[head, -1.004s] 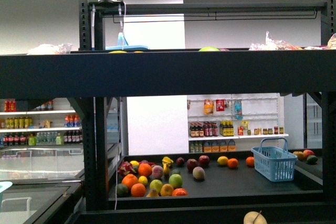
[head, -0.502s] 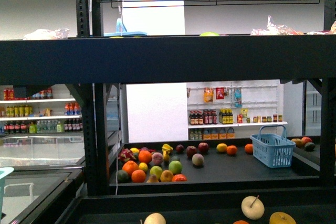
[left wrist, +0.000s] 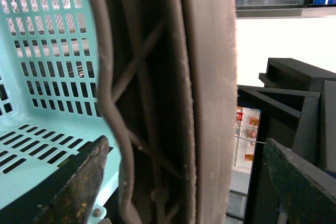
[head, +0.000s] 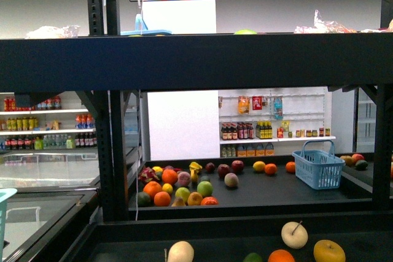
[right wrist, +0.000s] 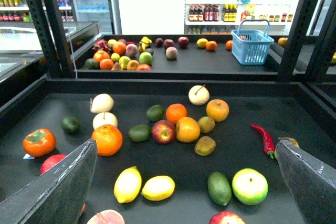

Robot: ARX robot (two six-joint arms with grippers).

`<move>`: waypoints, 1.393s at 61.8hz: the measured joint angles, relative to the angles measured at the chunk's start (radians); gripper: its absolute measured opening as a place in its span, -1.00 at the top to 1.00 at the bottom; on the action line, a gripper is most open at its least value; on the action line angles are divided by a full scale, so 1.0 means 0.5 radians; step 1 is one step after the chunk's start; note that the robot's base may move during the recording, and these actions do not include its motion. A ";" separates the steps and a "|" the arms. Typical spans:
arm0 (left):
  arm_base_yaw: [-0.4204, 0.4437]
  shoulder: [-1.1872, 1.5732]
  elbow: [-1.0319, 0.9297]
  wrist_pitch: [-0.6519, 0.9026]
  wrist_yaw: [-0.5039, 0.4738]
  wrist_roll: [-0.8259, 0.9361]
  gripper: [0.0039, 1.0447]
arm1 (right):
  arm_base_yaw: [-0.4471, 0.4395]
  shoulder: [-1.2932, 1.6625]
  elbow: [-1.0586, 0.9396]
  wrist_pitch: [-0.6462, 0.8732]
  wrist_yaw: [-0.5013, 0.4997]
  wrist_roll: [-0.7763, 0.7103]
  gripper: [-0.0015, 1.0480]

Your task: Pick lemon from shelf

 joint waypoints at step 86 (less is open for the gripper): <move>-0.941 -0.681 -0.168 -0.713 0.487 1.374 0.71 | 0.000 0.000 0.000 0.000 0.000 0.000 -0.95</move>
